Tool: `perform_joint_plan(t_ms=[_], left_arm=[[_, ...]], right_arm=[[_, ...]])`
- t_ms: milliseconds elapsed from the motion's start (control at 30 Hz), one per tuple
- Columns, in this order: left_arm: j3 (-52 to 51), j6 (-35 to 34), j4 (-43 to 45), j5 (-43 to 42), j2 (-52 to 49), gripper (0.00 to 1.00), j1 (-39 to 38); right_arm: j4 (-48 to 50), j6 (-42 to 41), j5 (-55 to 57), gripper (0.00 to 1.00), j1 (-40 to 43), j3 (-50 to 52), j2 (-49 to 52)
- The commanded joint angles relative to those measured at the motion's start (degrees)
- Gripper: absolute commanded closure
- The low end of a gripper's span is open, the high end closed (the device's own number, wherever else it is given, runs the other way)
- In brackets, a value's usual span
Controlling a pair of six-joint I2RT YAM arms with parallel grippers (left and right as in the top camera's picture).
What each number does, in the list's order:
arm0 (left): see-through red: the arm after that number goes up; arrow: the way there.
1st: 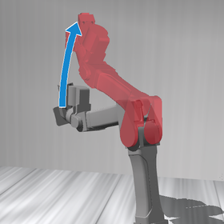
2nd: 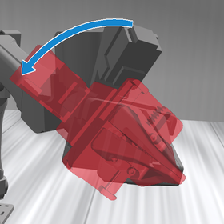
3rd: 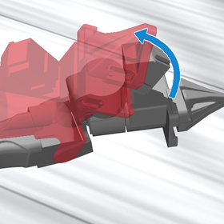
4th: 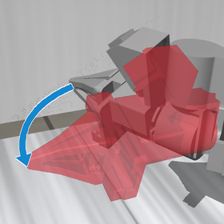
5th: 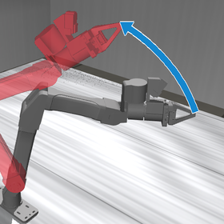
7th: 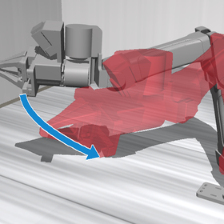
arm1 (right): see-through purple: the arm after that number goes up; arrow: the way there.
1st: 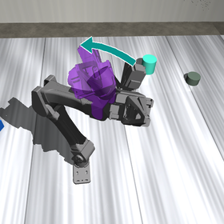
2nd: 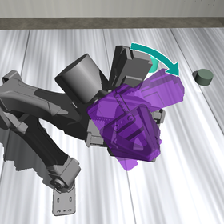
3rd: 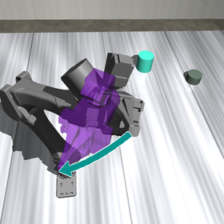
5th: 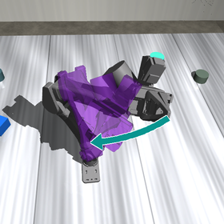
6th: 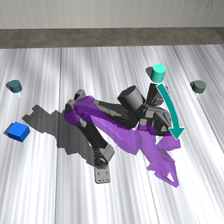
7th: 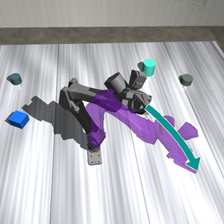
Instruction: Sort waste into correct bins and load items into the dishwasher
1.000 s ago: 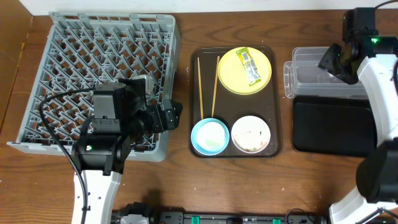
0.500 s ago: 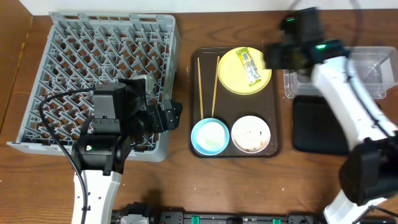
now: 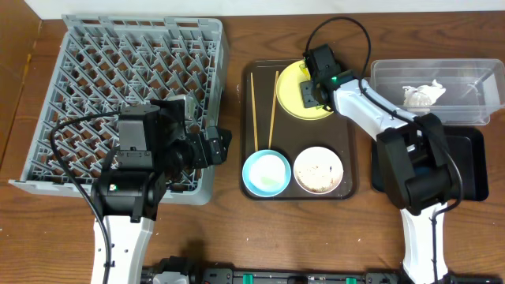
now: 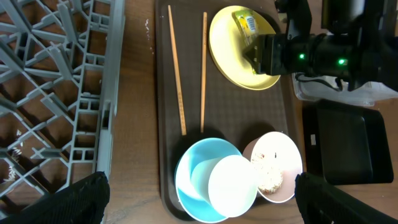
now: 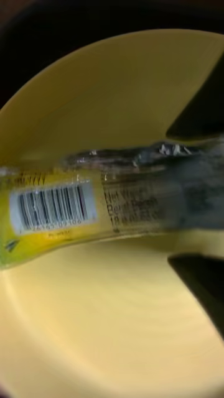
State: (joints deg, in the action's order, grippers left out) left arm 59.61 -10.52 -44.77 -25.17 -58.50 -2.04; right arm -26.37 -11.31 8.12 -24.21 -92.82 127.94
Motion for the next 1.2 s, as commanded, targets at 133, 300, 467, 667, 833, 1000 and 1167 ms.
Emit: perform_joint_plan(t_ms=[133,300,467,667,833,1000,1167], left_arm=[[1.2,-0.1,0.0,-0.3,0.1,0.04,-0.2],[1.2,-0.1,0.0,-0.3,0.1,0.04,-0.2],[1.2,-0.1,0.0,-0.3,0.1,0.04,-0.2],[1.2,-0.1,0.0,-0.3,0.1,0.04,-0.2],[1.2,-0.1,0.0,-0.3,0.1,0.04,-0.2],[1.2,-0.1,0.0,-0.3,0.1,0.04,-0.2],[1.2,-0.1,0.0,-0.3,0.1,0.04,-0.2]], right_arm=[[-1.2,-0.8,0.1,0.99,1.9,-0.2,-0.4],[-4.6,-2.4,-5.1,0.99,3.3,-0.2,-6.7],[-10.6,-9.9,-10.1,0.99,8.5,-0.2,-16.2],[-21.8,-17.0,-10.1,0.99,17.9,-0.2,-22.1],[-29.2,-24.5,-4.5,0.99,25.2,-0.2,-21.5],[-29.3,-33.9,-2.4,0.99,29.6,-0.1,-20.5],[-27.2,-36.2,-5.0,0.54,30.3,-0.2,-20.6]])
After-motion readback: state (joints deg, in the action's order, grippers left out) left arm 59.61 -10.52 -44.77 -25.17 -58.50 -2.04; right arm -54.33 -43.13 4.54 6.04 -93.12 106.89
